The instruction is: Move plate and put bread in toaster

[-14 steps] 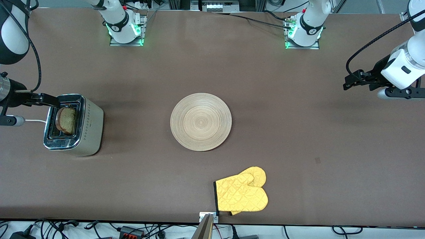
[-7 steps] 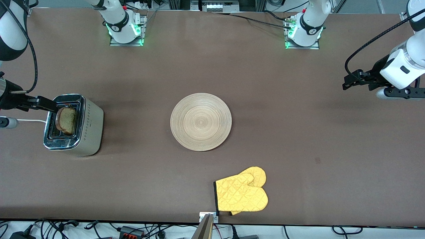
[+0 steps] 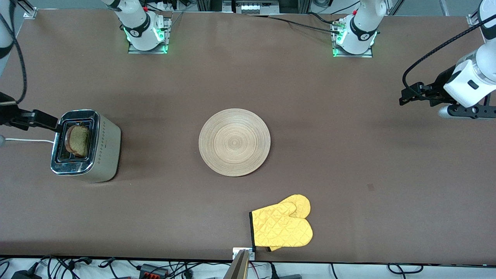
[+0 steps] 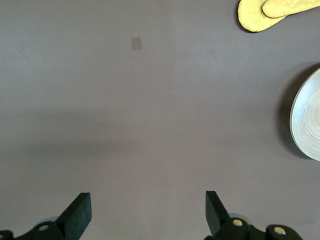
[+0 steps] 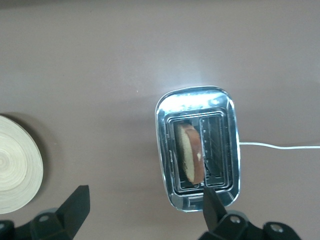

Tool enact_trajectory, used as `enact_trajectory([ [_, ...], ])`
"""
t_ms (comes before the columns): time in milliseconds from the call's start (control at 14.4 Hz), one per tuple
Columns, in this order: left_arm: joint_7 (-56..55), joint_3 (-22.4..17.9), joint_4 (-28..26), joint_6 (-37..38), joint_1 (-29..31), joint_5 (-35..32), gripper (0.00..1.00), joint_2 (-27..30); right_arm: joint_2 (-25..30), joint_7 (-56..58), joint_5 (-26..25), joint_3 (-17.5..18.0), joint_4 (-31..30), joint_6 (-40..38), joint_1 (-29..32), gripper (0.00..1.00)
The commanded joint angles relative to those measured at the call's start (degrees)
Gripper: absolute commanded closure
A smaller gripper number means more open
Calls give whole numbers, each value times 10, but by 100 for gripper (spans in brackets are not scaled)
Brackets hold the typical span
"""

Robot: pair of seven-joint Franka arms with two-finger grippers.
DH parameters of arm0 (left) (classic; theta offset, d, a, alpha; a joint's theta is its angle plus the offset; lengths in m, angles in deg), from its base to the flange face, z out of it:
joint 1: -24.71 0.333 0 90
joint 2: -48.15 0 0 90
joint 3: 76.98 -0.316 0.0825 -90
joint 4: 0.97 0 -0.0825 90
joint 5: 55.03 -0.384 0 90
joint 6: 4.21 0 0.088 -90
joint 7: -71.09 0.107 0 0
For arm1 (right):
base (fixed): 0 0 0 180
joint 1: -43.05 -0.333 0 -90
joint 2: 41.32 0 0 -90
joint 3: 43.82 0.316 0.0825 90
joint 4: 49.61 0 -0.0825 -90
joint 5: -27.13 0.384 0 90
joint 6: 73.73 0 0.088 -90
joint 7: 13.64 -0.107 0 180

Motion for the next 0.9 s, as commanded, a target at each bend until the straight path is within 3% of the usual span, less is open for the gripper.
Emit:
enact_trajectory([
  [0,0,-3,22,18,6,-14,0,-8,11,0,-8,21,-8,3,20,0],
  [69,0,-3,22,19,7,-14,0,-8,24,0,-13,21,-27,1,20,0],
  [278,-2,-1,20,18,7,-14,0,-6,117,-1,-44,25,-173,65,15,0],
  [417,-1,0,22,16,7,-15,0,-6,148,-1,-41,26,-220,63,16,0],
  [834,-1,-3,23,16,9,-14,0,-9,147,18,-37,26,-196,29,16,0],
])
